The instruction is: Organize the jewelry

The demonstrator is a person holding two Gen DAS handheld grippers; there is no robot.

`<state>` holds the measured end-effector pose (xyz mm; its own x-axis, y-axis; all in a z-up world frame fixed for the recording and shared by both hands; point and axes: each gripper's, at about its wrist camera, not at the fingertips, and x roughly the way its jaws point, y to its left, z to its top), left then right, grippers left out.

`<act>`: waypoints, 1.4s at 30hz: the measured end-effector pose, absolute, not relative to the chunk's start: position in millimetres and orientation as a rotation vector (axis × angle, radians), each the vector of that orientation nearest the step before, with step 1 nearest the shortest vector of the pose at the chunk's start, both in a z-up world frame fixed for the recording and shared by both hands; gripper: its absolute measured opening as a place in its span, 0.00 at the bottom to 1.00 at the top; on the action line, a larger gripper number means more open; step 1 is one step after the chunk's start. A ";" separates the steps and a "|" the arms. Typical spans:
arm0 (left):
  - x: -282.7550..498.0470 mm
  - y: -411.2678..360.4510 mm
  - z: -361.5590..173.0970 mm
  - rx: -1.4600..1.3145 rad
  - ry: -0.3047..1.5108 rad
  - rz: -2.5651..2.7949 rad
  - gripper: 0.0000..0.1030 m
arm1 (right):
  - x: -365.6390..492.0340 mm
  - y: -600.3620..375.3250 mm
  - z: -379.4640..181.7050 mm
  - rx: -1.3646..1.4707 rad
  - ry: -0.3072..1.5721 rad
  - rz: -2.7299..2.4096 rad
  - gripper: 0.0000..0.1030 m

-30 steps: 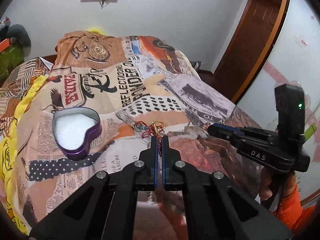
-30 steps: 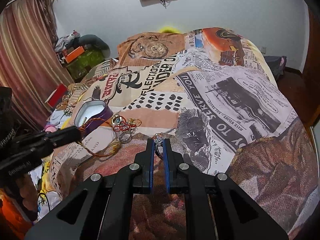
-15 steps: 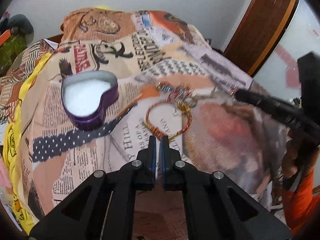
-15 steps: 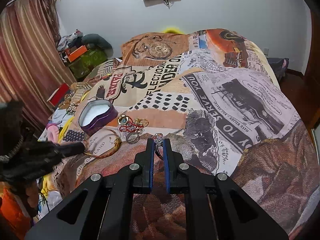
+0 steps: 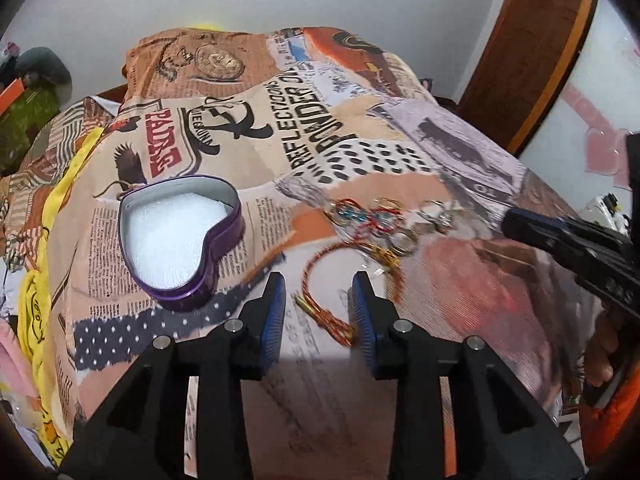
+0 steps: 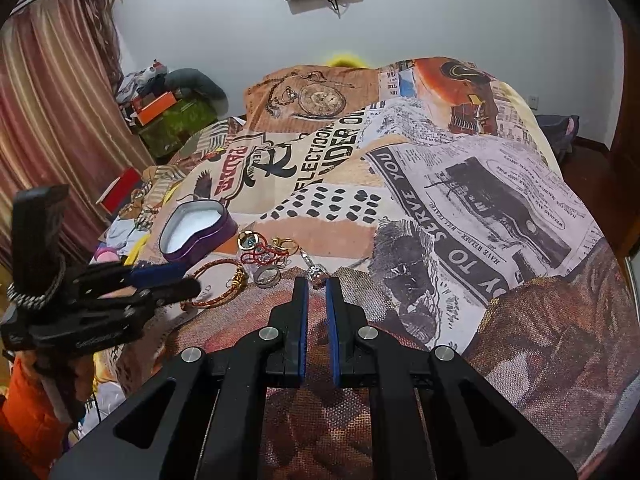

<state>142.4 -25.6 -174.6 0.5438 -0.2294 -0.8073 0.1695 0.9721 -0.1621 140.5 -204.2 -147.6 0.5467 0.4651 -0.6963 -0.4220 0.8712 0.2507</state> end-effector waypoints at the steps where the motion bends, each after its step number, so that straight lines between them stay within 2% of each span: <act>1: 145.3 -24.3 -177.7 -0.077 0.977 -0.237 0.32 | 140.9 -203.9 -148.3 0.051 0.845 0.525 0.07; 7: 139.0 -20.6 -183.0 -0.082 0.972 -0.217 0.31 | 143.9 -194.9 -150.2 -0.021 0.845 0.521 0.08; 19: 126.4 -7.3 -188.2 -0.179 0.983 -0.232 0.29 | 167.8 -169.1 -166.4 -0.192 0.933 0.540 0.15; 22: 125.4 -8.4 -189.5 -0.199 0.975 -0.237 0.22 | 168.2 -165.4 -169.1 -0.228 0.934 0.541 0.22; 24: 125.8 -10.7 -189.4 -0.197 0.967 -0.245 0.14 | 167.3 -163.7 -168.9 -0.241 0.928 0.545 0.28; 26: 127.2 -12.4 -189.2 -0.201 0.965 -0.254 0.06 | 168.1 -161.7 -169.3 -0.254 0.924 0.540 0.29; 32: 133.6 -14.5 -186.7 -0.223 0.952 -0.291 0.06 | 174.8 -161.4 -172.3 -0.224 0.925 0.539 0.29; 34: 136.5 -17.7 -184.4 -0.225 0.946 -0.304 0.06 | 175.0 -162.9 -172.8 -0.214 0.920 0.533 0.22; 35: 137.7 -19.8 -182.7 -0.224 0.942 -0.311 0.06 | 175.4 -163.8 -172.7 -0.208 0.921 0.534 0.14; 42: 144.4 -40.2 -165.9 -0.178 0.884 -0.343 0.06 | 175.1 -171.1 -169.7 -0.141 0.917 0.536 0.14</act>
